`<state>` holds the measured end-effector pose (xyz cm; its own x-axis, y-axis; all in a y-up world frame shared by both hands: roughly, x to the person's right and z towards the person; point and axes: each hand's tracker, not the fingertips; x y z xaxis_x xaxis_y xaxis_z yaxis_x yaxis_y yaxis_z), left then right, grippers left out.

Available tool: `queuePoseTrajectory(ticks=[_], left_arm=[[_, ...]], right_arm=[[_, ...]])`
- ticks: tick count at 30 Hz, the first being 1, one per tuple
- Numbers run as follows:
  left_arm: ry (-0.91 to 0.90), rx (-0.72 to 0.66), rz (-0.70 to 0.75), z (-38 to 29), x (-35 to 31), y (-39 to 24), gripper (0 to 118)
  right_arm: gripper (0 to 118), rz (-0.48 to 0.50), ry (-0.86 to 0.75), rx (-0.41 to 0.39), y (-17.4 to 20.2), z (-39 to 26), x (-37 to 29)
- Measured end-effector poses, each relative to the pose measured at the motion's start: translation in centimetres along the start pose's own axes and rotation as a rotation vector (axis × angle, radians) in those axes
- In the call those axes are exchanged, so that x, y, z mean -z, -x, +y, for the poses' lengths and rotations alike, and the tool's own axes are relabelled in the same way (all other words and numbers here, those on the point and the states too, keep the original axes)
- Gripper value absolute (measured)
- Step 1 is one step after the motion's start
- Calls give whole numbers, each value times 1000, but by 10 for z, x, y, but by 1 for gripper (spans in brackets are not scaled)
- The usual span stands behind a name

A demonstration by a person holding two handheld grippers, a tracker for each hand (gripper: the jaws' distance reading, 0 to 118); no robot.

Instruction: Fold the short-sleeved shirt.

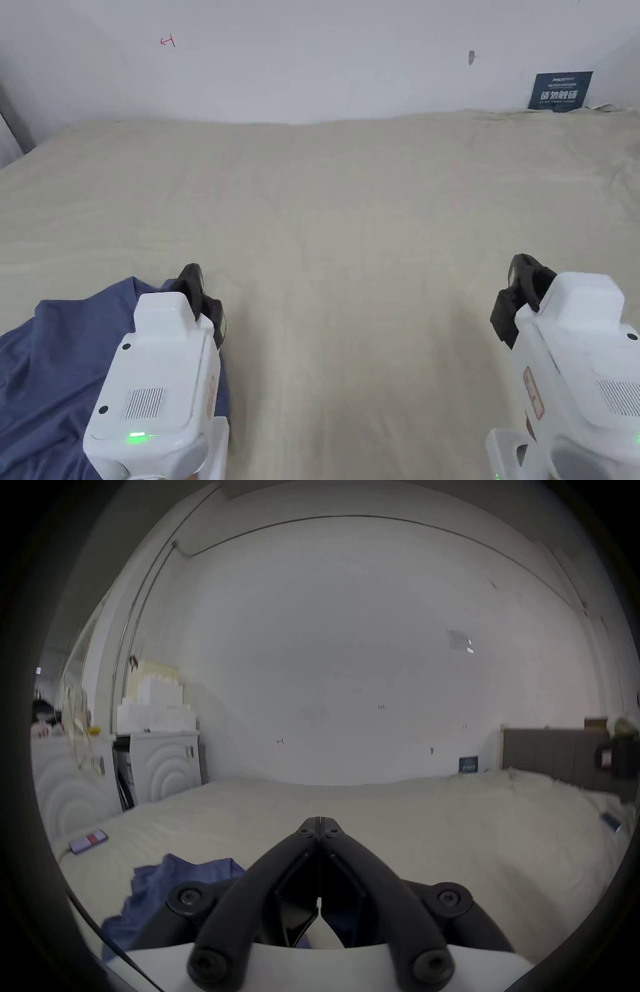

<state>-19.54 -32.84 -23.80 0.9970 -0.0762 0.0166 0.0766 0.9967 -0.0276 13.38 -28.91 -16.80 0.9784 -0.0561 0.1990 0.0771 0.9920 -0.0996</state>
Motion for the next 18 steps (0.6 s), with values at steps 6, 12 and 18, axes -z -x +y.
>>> queuePoseTrajectory(ticks=[6, 12, 18], left_arm=[[13, -10, -14, -4, 1, 2, 0], [13, -7, -19, -5, -1, 2, 0], [16, -16, -17, -6, -2, 3, 0]], right_arm=[[0, -7, -3, -36, 11, 2, -6], [0, -5, -4, -36, 9, 2, -5], [0, -1, -4, -37, 6, 2, -4]])
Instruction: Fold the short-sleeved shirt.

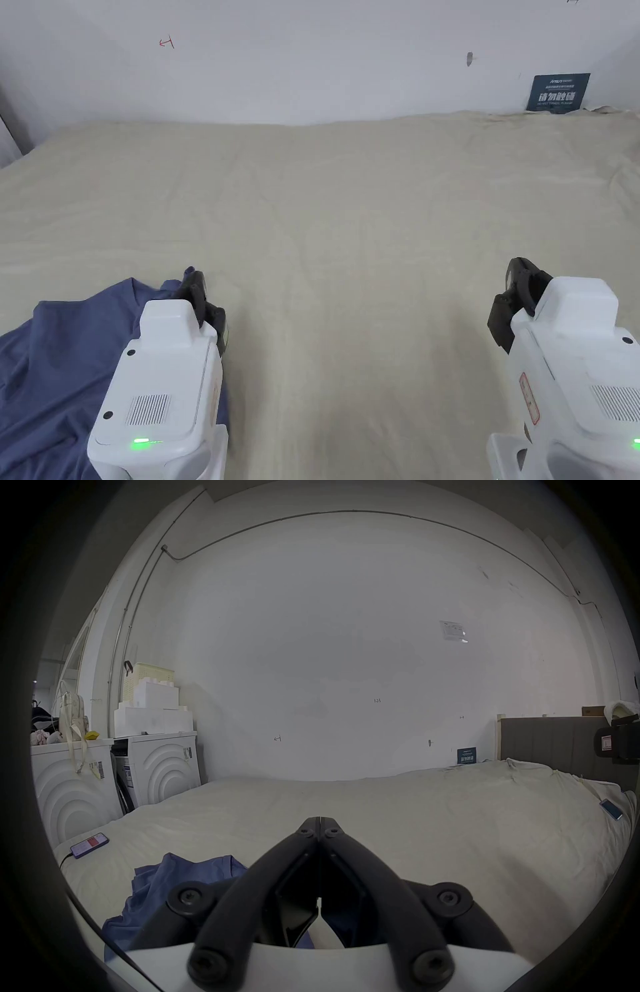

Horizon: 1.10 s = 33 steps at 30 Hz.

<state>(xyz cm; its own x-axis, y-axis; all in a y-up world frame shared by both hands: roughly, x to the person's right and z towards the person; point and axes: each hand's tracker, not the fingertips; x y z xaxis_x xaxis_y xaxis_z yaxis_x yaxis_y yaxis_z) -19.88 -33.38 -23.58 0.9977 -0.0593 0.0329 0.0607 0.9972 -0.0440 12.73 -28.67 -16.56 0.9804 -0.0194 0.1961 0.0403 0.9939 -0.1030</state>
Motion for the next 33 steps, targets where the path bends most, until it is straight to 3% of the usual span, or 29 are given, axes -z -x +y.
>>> queuePoseTrajectory(ticks=[33], left_arm=[[0, -7, 8, 1, -1, 5, 0]], right_arm=[[0, 7, -8, -8, 1, 6, -3]])
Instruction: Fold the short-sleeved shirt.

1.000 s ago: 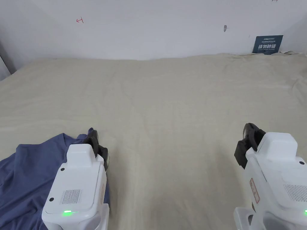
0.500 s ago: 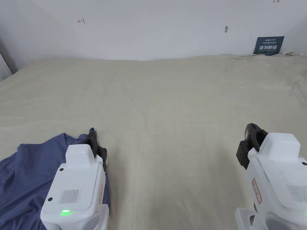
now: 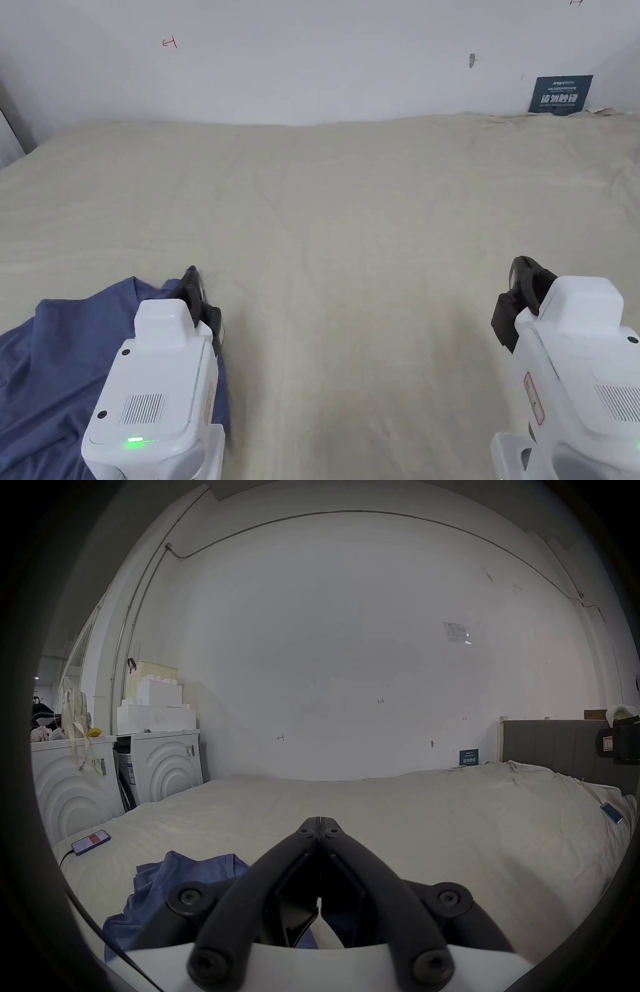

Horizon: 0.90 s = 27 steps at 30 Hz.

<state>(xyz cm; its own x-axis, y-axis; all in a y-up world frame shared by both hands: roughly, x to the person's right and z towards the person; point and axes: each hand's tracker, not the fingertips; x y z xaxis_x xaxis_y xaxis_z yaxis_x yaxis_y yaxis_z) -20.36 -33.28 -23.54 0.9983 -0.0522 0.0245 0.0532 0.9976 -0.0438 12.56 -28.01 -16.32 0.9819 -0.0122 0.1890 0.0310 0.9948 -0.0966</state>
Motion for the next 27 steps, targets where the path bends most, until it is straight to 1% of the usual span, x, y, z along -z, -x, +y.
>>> queuePoseTrajectory(ticks=[7, 11, 18, 27], left_arm=[[-3, 1, 24, 2, -2, 8, 0], [-4, 1, 63, 2, -7, 22, 0], [2, 8, 193, 1, -30, 68, 0], [20, 10, 359, -1, -71, 139, 0]], right_arm=[[0, 21, -1, -13, 10, 4, 1], [0, 59, -5, -20, 28, 10, 3], [0, 175, -8, -25, 65, 9, 15], [0, 343, -5, -38, 129, 3, 18]])
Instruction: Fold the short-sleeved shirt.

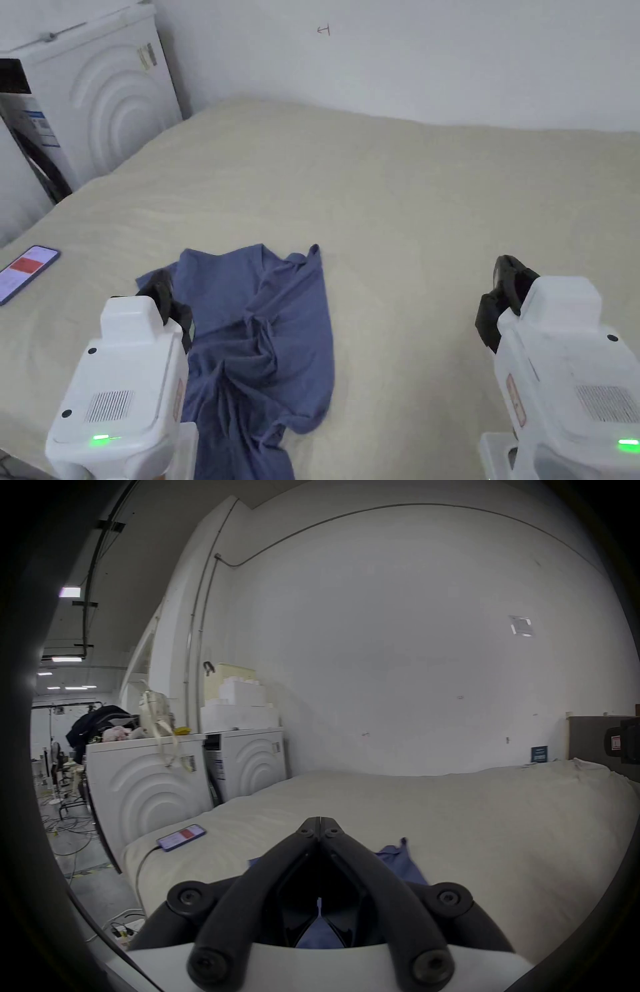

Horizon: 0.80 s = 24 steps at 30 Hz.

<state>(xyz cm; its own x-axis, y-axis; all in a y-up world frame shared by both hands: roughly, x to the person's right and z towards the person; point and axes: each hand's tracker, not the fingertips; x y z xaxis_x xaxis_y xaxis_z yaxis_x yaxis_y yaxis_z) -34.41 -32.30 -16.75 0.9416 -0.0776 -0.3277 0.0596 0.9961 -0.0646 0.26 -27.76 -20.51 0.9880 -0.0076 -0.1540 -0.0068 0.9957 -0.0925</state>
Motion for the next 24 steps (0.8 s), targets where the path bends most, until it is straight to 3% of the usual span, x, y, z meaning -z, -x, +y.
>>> queuePoseTrajectory(ticks=[13, 24], left_arm=[[25, 7, 112, -5, -20, 71, 0], [104, -22, 78, -9, -9, 76, 0]], right_arm=[[0, 143, 18, -4, 61, -11, 20], [0, 158, 32, -19, 67, -13, 23]])
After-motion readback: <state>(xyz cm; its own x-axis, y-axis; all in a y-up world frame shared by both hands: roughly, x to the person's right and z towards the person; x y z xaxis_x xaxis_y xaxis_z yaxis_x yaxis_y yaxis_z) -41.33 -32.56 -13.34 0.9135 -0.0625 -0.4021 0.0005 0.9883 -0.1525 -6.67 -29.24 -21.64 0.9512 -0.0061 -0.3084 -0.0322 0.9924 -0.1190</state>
